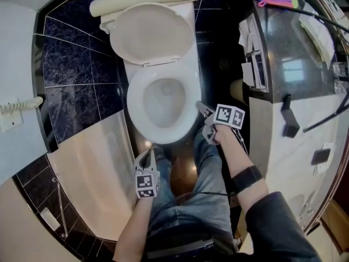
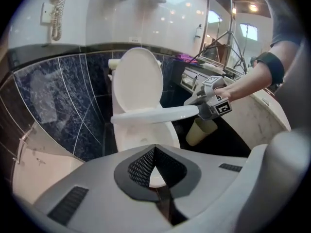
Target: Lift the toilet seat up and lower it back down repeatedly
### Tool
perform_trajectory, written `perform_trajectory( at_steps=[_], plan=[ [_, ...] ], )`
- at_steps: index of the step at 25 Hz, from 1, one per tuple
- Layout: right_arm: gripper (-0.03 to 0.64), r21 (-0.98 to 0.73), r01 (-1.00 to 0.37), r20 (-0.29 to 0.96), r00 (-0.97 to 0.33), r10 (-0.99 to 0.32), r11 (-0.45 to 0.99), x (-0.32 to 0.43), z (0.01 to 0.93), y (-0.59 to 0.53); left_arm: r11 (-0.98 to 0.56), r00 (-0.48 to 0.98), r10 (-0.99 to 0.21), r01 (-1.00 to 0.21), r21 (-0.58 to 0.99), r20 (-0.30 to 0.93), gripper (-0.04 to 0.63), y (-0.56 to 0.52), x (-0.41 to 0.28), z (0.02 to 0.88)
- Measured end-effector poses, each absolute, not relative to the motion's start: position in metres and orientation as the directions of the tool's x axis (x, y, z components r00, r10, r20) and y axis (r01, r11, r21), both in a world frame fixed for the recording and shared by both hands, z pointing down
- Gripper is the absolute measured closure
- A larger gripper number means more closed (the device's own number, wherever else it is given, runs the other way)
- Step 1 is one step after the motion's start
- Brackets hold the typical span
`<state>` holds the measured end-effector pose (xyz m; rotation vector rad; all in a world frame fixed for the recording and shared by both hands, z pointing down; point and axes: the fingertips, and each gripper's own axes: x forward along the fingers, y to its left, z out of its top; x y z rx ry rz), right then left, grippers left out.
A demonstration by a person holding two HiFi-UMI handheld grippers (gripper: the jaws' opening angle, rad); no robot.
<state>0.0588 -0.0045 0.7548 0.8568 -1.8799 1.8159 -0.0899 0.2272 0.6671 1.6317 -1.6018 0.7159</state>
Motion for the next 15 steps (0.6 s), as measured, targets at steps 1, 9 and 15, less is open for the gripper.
perform_trajectory(
  at_steps=[1, 9, 15],
  plan=[
    [0.488, -0.748, -0.664, 0.658, -0.737, -0.152, -0.015, 0.057, 0.750, -0.008, 0.053, 0.072, -0.590, -0.990, 0.127, 0.804, 0.595, 0.220, -0.089, 0.670],
    [0.486, -0.744, -0.668, 0.662, -0.736, -0.141, -0.014, 0.048, 0.730, -0.024, 0.136, 0.024, -0.676, -0.978, 0.157, 0.736, 0.595, 0.150, -0.095, 0.646],
    [0.482, -0.754, -0.654, 0.654, -0.738, -0.168, -0.062, 0.043, 0.710, -0.042, 0.159, -0.011, -0.697, -0.977, 0.140, 0.717, 0.595, 0.120, -0.106, 0.622]
  ],
)
